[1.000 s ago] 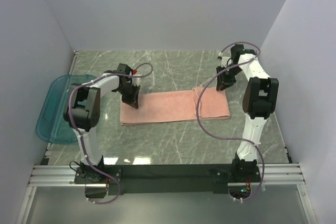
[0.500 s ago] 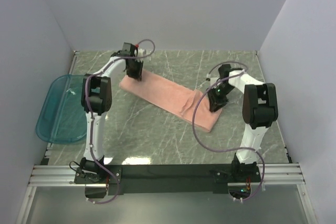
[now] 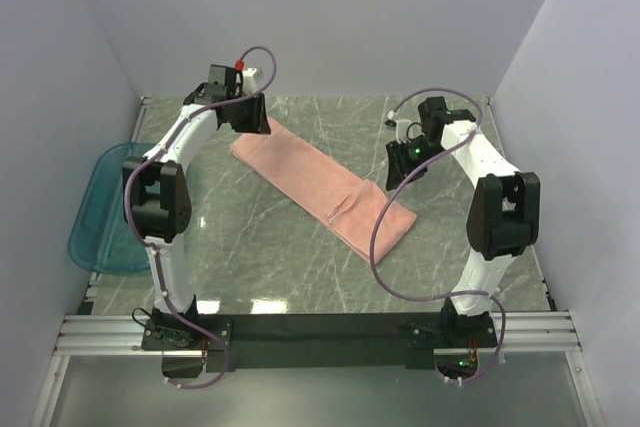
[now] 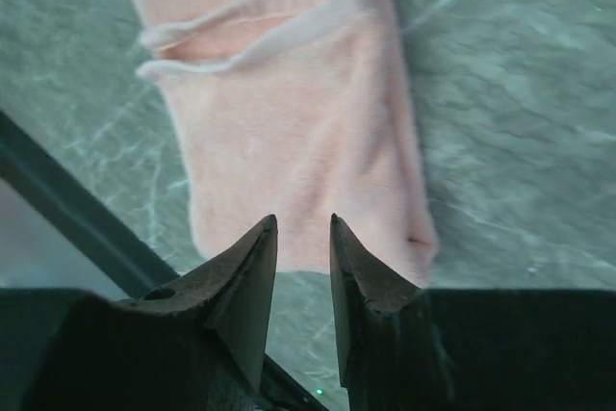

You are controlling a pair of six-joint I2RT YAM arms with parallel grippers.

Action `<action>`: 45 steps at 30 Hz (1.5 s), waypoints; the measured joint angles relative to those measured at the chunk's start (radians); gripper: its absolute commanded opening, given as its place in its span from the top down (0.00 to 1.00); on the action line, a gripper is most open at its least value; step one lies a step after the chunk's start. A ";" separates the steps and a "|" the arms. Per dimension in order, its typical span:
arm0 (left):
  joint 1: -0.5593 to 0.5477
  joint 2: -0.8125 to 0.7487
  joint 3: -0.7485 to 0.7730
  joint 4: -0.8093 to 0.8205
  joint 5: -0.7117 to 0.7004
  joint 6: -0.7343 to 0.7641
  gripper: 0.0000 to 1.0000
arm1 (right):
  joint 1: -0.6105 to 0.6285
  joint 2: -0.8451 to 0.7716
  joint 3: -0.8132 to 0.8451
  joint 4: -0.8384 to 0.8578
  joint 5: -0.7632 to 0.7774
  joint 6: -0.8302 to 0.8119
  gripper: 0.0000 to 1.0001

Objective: Roll the towels
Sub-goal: Fold the towel

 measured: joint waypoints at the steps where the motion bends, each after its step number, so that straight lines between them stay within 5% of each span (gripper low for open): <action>1: -0.007 -0.011 0.000 0.002 -0.003 -0.007 0.61 | -0.007 0.007 0.009 0.002 0.018 -0.005 0.65; 8: -0.076 0.046 -0.023 0.006 -0.068 -0.056 0.68 | -0.019 0.104 -0.015 0.008 0.132 -0.043 0.67; 17: -0.103 0.292 0.141 -0.117 -0.095 -0.050 0.74 | -0.015 0.137 -0.150 0.016 0.130 -0.055 0.69; 28: -0.104 0.518 0.515 -0.134 0.006 0.099 0.41 | 0.132 0.180 -0.217 0.047 -0.064 0.028 0.66; 38: -0.091 0.498 0.444 0.103 0.130 0.114 0.27 | 0.341 0.164 -0.286 0.299 -0.277 0.289 0.61; 45: 0.011 0.134 0.068 0.241 0.295 0.021 0.34 | 0.276 -0.033 -0.362 0.387 -0.282 0.375 0.64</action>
